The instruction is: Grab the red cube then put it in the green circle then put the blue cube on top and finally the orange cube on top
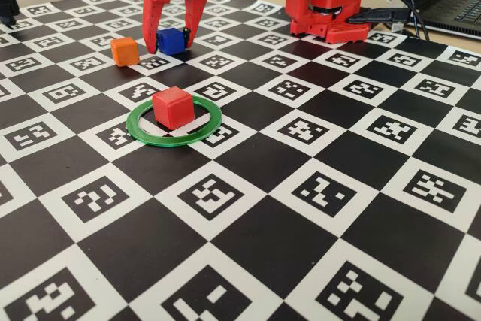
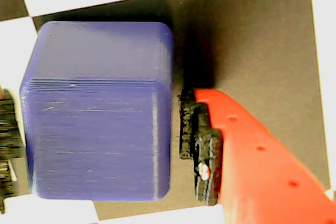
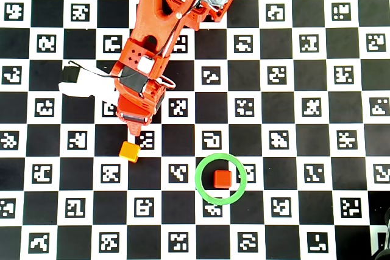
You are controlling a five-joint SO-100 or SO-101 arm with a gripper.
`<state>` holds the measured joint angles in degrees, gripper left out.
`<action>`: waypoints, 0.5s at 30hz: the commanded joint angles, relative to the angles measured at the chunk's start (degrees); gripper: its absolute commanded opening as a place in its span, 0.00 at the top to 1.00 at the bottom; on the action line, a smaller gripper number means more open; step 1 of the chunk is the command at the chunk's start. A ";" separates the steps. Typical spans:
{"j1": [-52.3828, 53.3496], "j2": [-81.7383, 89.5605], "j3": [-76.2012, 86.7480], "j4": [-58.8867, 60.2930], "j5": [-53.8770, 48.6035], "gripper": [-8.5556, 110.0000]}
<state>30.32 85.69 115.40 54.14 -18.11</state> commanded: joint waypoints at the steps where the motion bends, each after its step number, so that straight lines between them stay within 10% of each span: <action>1: -0.26 1.41 -3.16 -0.44 -0.18 0.76; 15: -0.44 3.69 -2.72 0.70 0.09 0.84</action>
<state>30.32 85.69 115.40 54.14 -18.11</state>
